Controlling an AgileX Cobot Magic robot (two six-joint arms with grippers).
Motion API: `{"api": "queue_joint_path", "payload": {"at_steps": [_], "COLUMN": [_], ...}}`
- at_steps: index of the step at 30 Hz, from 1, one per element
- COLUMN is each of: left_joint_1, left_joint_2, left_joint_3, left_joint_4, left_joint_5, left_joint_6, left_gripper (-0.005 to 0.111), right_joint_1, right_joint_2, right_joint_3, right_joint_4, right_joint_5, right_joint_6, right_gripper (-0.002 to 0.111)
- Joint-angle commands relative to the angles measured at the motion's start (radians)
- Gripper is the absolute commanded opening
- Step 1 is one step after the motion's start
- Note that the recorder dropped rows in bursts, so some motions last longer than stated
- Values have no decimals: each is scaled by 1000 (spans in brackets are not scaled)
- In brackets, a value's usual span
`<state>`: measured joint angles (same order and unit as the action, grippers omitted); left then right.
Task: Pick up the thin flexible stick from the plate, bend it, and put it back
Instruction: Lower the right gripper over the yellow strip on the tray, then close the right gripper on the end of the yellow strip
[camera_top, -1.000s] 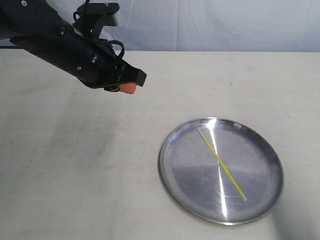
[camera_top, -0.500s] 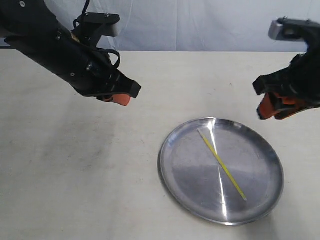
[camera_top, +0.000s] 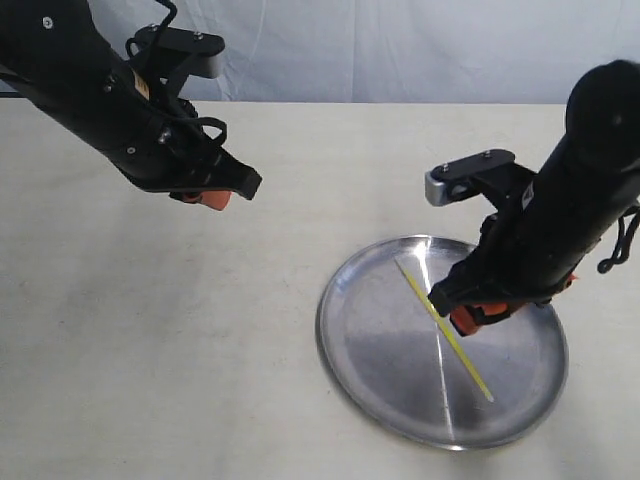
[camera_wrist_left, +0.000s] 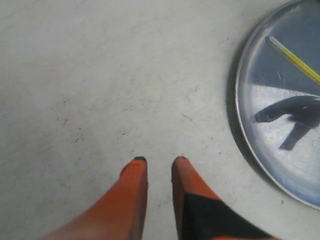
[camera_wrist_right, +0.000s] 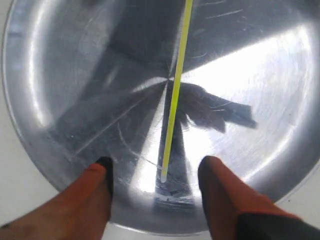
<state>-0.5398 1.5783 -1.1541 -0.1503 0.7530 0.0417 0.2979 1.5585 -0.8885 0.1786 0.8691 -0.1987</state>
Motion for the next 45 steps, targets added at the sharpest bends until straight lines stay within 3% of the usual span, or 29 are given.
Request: {"api": "queue_joint_path", "payload": {"at_steps": [1,14,38,45], "left_joint_1": [2,2,2,2], "left_joint_2": [-9,-9,-9,-9], "left_joint_3": [2,2,2,2], "left_joint_4": [1,-16,-16,-16], "left_joint_5": [5,3,3,3], "left_joint_6": [-8,-16,-16,-16], "left_gripper": [20,20,20,20], "right_joint_1": [15,15,22,63], "right_joint_2": [18,123,250,266], "right_joint_3": [63,100,100,100], "right_joint_4": [-32,-32,-48,-92], "right_joint_5": [-93,-192,-216,-205], "right_joint_6": [41,46,91,129], "right_gripper": [51,51,51,40]}}
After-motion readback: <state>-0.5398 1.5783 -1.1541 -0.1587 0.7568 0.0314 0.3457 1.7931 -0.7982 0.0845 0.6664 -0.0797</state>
